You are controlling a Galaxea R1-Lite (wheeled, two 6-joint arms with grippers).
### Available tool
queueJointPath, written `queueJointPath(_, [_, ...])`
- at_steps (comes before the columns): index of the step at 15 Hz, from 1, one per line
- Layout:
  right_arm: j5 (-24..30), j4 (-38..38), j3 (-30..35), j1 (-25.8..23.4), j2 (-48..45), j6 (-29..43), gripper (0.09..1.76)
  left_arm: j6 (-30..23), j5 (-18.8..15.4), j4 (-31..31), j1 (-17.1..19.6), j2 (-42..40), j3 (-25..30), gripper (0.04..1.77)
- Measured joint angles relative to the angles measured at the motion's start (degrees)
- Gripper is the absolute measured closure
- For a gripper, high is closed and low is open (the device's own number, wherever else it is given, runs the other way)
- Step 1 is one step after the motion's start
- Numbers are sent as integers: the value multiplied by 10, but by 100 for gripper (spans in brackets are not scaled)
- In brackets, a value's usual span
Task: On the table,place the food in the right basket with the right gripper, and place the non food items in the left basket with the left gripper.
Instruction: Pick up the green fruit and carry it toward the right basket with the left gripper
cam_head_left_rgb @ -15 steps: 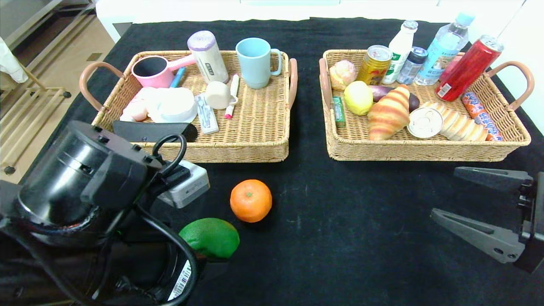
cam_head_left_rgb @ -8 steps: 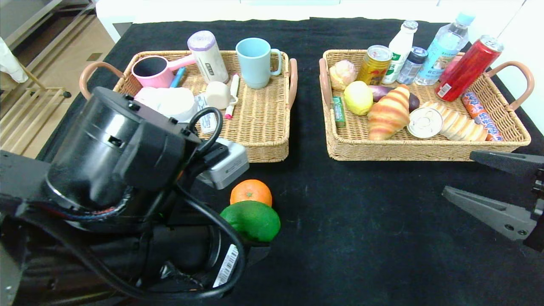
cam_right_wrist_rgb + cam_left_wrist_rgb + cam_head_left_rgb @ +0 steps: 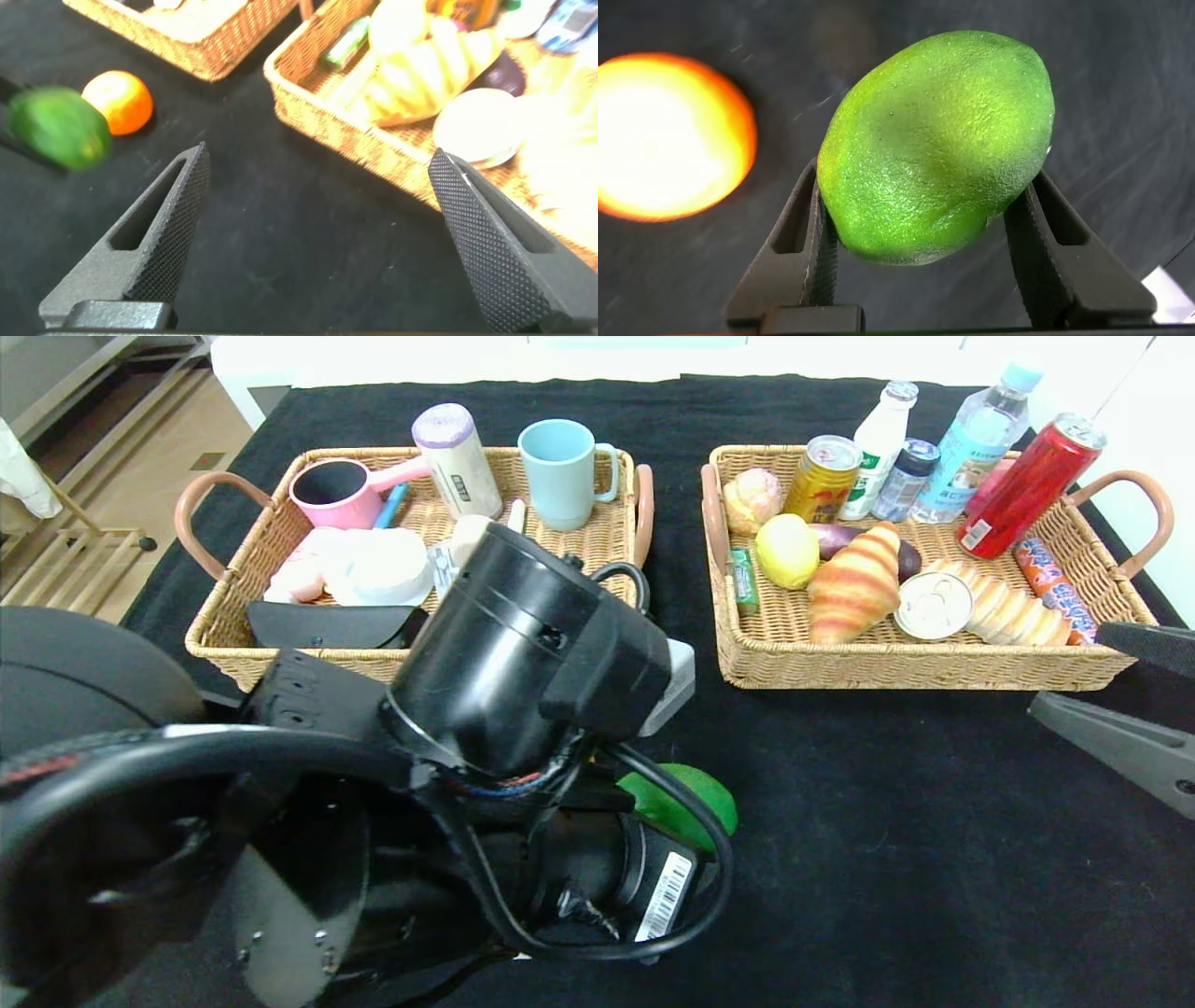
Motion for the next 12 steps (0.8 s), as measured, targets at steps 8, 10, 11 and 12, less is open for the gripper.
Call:
queueJointPath(8, [0, 0, -5, -11, -14, 8, 14, -3, -1, -49, -20, 98, -65, 74])
queueJointPath(10, [0, 0, -5, -11, -16, 7, 14, -2, -1, -50, -23, 114, -79, 75])
queueJointPath(11, [0, 0, -5, -11, -16, 7, 14, -2, 0, -50, -23, 123, -88, 75])
queueJointPath(12, [0, 0, -5, -11, -16, 7, 14, -2, 0, -50, -24, 130, -95, 75])
